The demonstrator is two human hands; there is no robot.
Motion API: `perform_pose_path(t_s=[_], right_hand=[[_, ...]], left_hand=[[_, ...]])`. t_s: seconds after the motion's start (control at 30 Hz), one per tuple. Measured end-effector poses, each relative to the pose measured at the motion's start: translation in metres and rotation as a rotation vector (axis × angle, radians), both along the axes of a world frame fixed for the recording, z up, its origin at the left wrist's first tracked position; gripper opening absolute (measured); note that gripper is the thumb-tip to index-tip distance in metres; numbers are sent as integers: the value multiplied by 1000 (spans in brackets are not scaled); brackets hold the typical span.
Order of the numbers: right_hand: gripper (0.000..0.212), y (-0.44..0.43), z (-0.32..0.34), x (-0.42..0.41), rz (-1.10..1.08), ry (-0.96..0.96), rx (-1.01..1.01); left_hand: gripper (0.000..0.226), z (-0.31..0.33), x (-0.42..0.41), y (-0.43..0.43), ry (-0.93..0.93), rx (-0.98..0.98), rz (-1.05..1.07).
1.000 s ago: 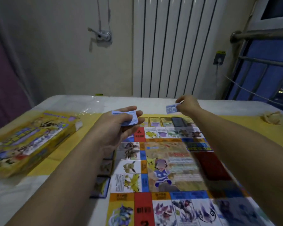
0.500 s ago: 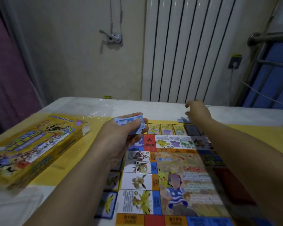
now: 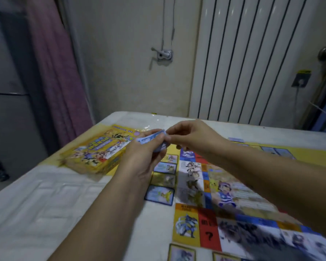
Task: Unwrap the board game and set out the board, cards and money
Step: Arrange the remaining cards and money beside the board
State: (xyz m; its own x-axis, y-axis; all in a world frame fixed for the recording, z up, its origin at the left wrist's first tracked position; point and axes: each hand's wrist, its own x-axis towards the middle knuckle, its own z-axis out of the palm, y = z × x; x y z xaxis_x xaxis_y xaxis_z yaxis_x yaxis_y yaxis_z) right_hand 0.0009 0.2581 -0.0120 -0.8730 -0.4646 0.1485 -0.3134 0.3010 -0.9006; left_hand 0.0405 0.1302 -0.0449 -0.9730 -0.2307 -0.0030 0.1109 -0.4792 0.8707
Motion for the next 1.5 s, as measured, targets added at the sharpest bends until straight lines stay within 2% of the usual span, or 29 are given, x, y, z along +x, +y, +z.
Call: perform_pose_path(t_s=[0.1,0.23,0.33,0.57,0.7,0.83,0.87,0.93,1.03,1.1,1.37,1.4,1.5], right_hand=[[8,-31,-12,13,13,51,14],[17,-57,-24,15,-10,214,136],[15,-68,-31,16,-31,275,76],[10,-92,-38,8,-61,297,-8],[22,-99,-37,9,-75,371,-9],[13,-98,-34,-14,-144,208,-168],[11,-94,-34,-24,-185,170,-152],[9,-84,-39,-41,-173,132,115],[15,-79,-50,-46,48,79,624],[18,-85,-58,-43,109,147,737],[29,-92,-81,-38,-42,457,817],[28,-88,-76,-36,-66,484,774],[17,-64,-46,-20,-133,477,457]], left_hand=[[13,-12,17,-22,-17,115,50],[11,-24,21,-38,14,309,79],[13,-31,16,-46,54,435,66],[12,-28,13,-56,70,305,215],[18,-28,15,-53,57,198,276],[19,-26,18,-52,27,193,312],[21,-26,19,-55,33,210,328],[23,-25,20,-59,68,245,358],[22,-25,21,-62,111,284,368],[22,-25,22,-61,106,278,360],[17,-28,21,-60,72,250,308],[16,-27,21,-59,69,249,288],[22,-20,25,-51,41,246,181]])
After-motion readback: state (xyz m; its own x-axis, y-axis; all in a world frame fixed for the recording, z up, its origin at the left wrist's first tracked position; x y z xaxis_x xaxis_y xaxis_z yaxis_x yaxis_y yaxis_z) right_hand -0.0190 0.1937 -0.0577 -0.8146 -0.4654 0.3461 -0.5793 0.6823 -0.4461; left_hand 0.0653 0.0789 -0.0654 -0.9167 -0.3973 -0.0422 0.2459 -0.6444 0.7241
